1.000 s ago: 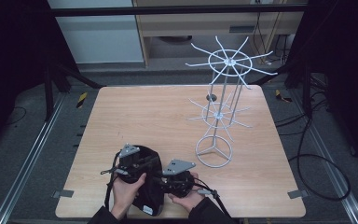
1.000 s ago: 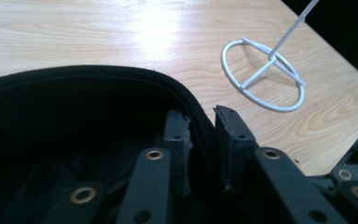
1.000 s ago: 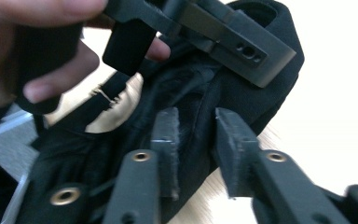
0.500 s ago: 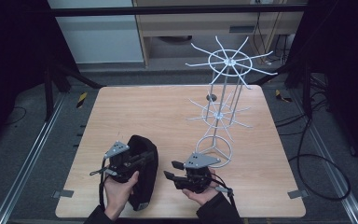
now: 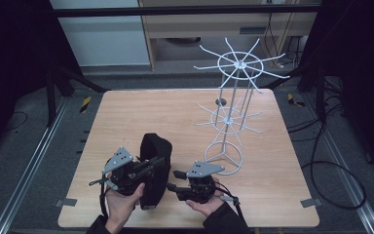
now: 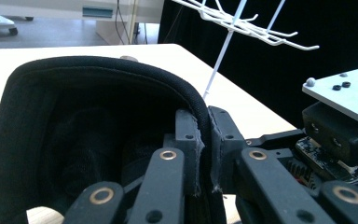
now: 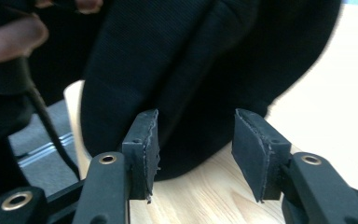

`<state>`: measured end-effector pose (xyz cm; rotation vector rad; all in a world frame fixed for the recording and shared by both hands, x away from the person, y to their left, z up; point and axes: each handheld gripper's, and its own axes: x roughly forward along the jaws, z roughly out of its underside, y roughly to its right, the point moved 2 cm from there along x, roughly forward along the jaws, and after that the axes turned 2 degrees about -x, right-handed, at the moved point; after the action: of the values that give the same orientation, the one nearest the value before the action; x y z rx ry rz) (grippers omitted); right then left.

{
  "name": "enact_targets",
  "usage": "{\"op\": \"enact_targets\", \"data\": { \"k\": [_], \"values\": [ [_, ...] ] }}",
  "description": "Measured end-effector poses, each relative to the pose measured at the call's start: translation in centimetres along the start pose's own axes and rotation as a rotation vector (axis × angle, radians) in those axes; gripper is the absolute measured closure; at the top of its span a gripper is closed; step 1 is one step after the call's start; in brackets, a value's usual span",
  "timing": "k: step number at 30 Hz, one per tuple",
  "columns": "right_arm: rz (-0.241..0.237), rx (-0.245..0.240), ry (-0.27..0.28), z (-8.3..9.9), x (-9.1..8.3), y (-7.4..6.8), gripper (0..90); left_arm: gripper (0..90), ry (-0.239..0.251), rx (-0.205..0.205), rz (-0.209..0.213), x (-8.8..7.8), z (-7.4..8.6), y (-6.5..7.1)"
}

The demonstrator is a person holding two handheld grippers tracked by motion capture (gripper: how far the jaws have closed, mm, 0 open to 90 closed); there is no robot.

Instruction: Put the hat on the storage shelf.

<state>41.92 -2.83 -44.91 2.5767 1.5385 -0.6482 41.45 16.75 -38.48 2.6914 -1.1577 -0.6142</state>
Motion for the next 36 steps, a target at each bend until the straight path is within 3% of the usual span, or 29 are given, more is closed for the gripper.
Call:
{"op": "enact_targets", "data": {
  "k": [5, 6, 7, 8, 10, 14, 23, 30, 36],
  "values": [
    [-0.033, 0.004, 0.007, 0.0, 0.2, -0.1, 60.4, 83.3, -0.002, 0.004, 0.031, 0.2, 0.1, 0.2],
    [-0.051, 0.012, 0.009, 0.0, 0.4, -0.1, 68.2, 83.4, 0.002, 0.011, 0.048, 0.2, 0.2, 0.4],
    [-0.051, 0.012, 0.009, 0.0, 0.4, -0.1, 68.2, 83.4, 0.002, 0.011, 0.048, 0.2, 0.2, 0.4],
    [-0.064, 0.022, 0.014, 0.0, 0.4, -0.1, 78.7, 83.4, 0.000, 0.016, 0.054, 0.3, 0.2, 0.5],
    [-0.074, 0.027, 0.015, 0.0, 0.3, -0.1, 87.6, 83.4, 0.002, 0.025, 0.061, 0.3, 0.2, 0.6],
    [-0.063, 0.015, 0.016, -0.1, 0.0, 0.0, 89.9, 83.4, 0.010, 0.035, 0.067, 0.2, 0.0, 0.6],
    [0.095, -0.101, -0.055, -1.2, -1.5, 0.4, 90.0, 83.3, 0.011, 0.073, 0.060, 0.2, 0.2, 0.3],
    [0.126, -0.160, -0.143, -0.8, -1.2, 0.3, 90.0, 83.2, -0.045, 0.079, 0.032, 0.2, 1.4, -0.7],
    [0.109, -0.165, -0.146, -0.6, -0.5, -0.1, 89.9, 82.9, -0.068, 0.084, 0.018, -0.7, 2.0, -1.5]
  ]
}}
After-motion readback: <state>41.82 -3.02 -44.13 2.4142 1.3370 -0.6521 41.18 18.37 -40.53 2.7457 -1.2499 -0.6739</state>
